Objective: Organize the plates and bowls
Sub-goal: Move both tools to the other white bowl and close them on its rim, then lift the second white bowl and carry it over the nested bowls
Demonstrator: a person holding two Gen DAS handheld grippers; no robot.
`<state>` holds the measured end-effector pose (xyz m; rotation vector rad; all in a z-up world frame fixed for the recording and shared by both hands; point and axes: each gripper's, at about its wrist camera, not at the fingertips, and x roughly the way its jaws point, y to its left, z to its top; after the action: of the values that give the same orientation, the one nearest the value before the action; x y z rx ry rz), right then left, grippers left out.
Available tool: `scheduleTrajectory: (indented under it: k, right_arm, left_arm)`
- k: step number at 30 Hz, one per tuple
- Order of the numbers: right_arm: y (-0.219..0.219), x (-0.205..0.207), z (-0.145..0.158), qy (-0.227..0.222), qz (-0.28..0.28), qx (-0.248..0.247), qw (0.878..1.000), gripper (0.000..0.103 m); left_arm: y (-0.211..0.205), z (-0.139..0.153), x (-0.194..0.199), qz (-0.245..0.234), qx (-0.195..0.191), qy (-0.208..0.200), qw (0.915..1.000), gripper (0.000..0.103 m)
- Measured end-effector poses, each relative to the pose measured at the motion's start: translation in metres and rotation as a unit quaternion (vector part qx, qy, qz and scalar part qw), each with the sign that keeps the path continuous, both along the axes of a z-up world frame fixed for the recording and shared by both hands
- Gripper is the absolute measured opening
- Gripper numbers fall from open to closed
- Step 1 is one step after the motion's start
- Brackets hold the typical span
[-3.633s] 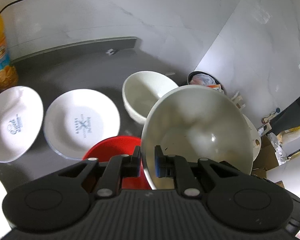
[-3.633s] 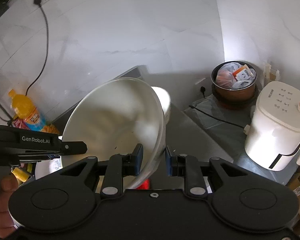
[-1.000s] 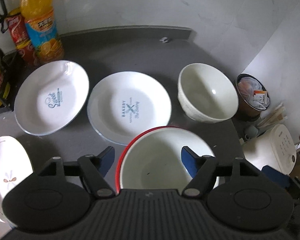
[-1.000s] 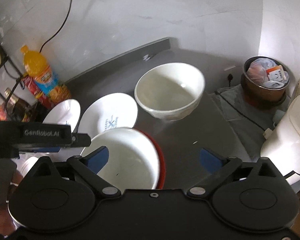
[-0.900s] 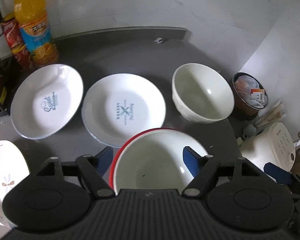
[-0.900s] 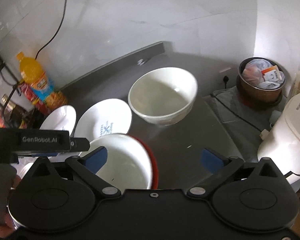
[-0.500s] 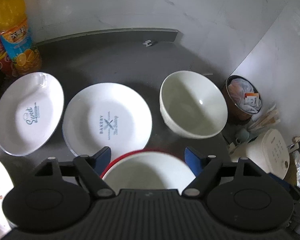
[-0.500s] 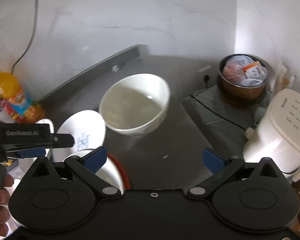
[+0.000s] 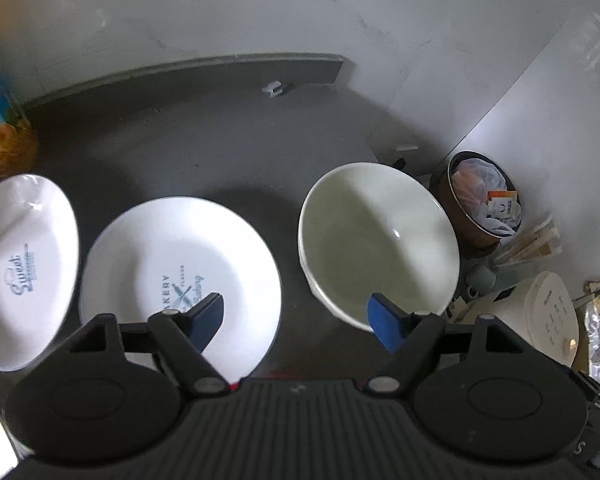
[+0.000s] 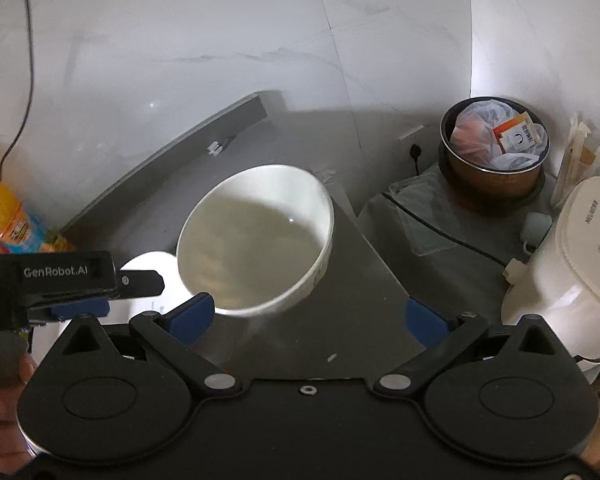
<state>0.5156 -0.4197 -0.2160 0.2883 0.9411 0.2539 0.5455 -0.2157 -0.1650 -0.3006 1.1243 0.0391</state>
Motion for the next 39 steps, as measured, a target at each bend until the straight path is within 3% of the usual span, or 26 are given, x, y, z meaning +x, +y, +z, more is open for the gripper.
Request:
scheduleTrajectory:
  k: [5, 10, 19, 22, 23, 24, 39]
  right_arm:
    - [-0.001, 0.021, -0.013, 0.013, -0.012, 0.014, 1.000, 0.095]
    - [-0.004, 0.040, -0.030, 0.040, -0.026, 0.029, 0.998, 0.086]
    - [0.003, 0.060, -0.050, 0.071, -0.022, 0.021, 0.997, 0.059]
    - [0.006, 0.062, -0.055, 0.078, -0.015, 0.024, 0.997, 0.040]
    - [0.007, 0.062, -0.056, 0.080, -0.011, 0.028, 0.996, 0.027]
    - [0.007, 0.061, -0.057, 0.077, -0.007, 0.040, 0.996, 0.021]
    - [0.008, 0.031, -0.012, 0.014, -0.009, 0.040, 0.999, 0.022]
  left_arm:
    - [0.004, -0.018, 0.021, 0.004, -0.017, 0.025, 0.9995, 0.067]
    - [0.000, -0.031, 0.038, -0.001, -0.026, 0.043, 0.9987, 0.049]
    - [-0.006, -0.056, 0.058, -0.009, -0.037, 0.072, 0.9966, 0.019]
    - [-0.008, -0.060, 0.059, -0.010, -0.041, 0.078, 0.9960, 0.014]
    - [-0.008, -0.061, 0.059, -0.011, -0.039, 0.077, 0.9962, 0.013]
    - [-0.007, -0.061, 0.058, -0.012, -0.039, 0.076, 0.9963, 0.012]
    - [0.003, -0.024, 0.031, -0.012, -0.063, 0.036, 0.9973, 0.013]
